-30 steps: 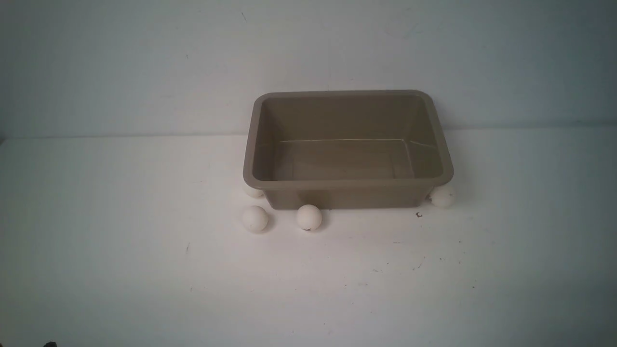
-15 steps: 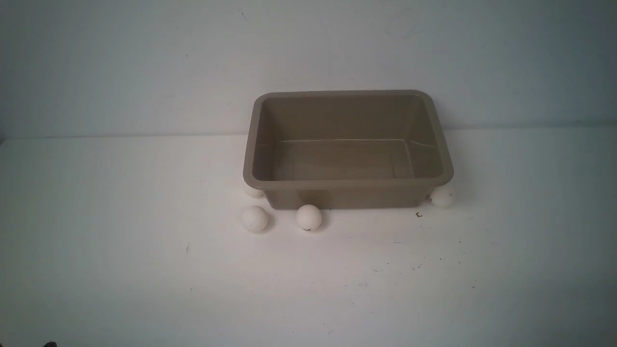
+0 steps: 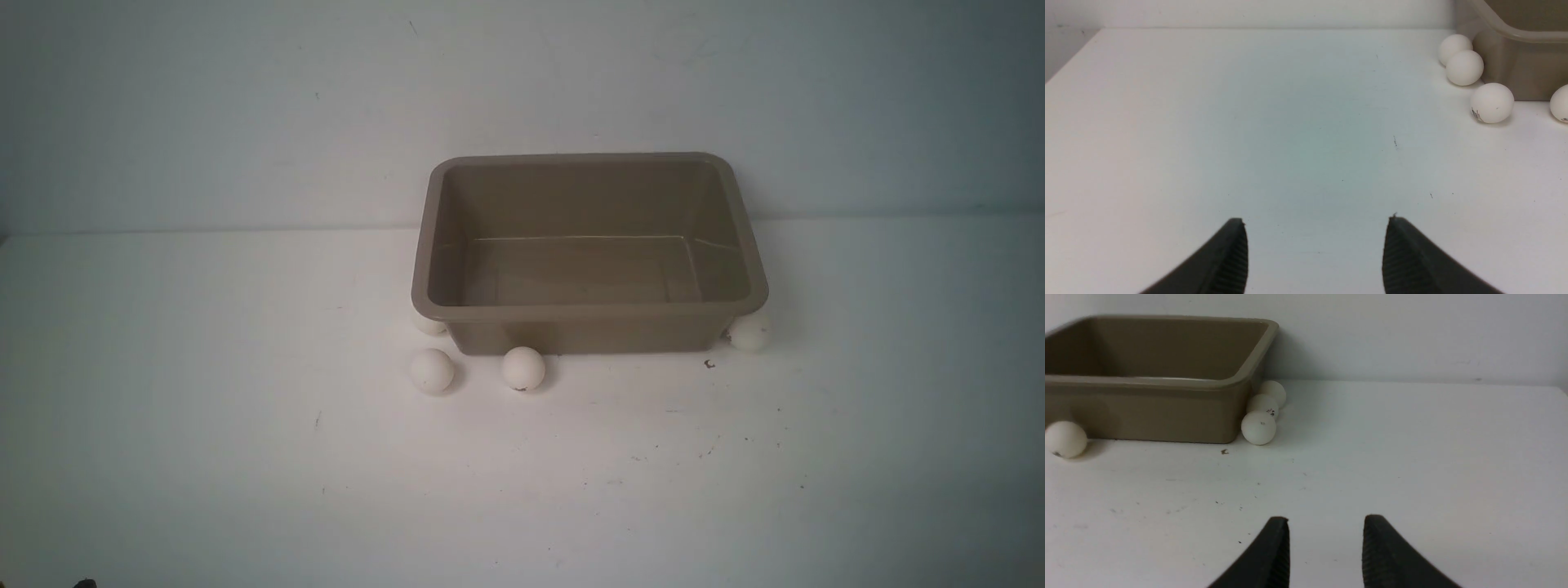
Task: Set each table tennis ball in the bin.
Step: Use the right arm to clamp the table tennis ball closest to it
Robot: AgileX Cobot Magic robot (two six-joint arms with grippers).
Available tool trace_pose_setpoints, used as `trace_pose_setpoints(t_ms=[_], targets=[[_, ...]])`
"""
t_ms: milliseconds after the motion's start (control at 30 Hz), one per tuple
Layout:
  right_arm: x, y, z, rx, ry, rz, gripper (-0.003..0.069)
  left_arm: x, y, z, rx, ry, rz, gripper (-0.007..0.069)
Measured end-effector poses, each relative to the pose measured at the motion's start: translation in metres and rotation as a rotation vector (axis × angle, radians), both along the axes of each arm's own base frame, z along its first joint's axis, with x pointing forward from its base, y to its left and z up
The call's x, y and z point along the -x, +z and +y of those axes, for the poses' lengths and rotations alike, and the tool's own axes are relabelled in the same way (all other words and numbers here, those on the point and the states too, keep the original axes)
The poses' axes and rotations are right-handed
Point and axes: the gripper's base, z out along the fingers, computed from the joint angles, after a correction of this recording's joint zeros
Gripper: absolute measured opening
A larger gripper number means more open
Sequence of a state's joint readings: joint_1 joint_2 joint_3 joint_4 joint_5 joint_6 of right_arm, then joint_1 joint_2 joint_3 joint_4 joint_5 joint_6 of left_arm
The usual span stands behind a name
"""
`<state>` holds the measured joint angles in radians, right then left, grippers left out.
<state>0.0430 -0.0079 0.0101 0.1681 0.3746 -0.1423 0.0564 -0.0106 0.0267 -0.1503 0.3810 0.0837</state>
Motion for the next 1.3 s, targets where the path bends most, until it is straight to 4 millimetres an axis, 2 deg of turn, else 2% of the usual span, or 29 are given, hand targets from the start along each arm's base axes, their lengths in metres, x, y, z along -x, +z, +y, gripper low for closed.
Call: trace_pose_setpoints(t_ms=[100, 200, 333, 400, 533, 700, 1200, 1300], targets=[[0.004, 0.025, 0.002, -0.050, 0.013, -0.046, 0.0241, 0.000, 0.000, 0.000, 0.000, 0.000, 0.000, 0.0405], [0.016, 0.074, 0.004, -0.116, 0.036, -0.178, 0.0241, 0.000, 0.000, 0.000, 0.000, 0.000, 0.000, 0.0405], [0.036, 0.118, 0.007, -0.143, 0.083, -0.249, 0.0241, 0.000, 0.000, 0.000, 0.000, 0.000, 0.000, 0.0405], [0.045, 0.129, 0.009, -0.132, 0.111, -0.236, 0.0241, 0.000, 0.000, 0.000, 0.000, 0.000, 0.000, 0.0405], [0.055, 0.143, 0.012, -0.177, 0.150, -0.262, 0.0241, 0.000, 0.000, 0.000, 0.000, 0.000, 0.000, 0.0405], [0.057, 0.147, 0.016, -0.280, 0.194, -0.277, 0.0241, 0.000, 0.000, 0.000, 0.000, 0.000, 0.000, 0.0405], [0.057, 0.144, 0.019, -0.300, 0.224, -0.230, 0.0241, 0.000, 0.000, 0.000, 0.000, 0.000, 0.000, 0.0405], [0.058, 0.138, 0.021, -0.281, 0.245, -0.171, 0.0241, 0.000, 0.001, -0.002, 0.096, 0.007, -0.012, 0.0405]])
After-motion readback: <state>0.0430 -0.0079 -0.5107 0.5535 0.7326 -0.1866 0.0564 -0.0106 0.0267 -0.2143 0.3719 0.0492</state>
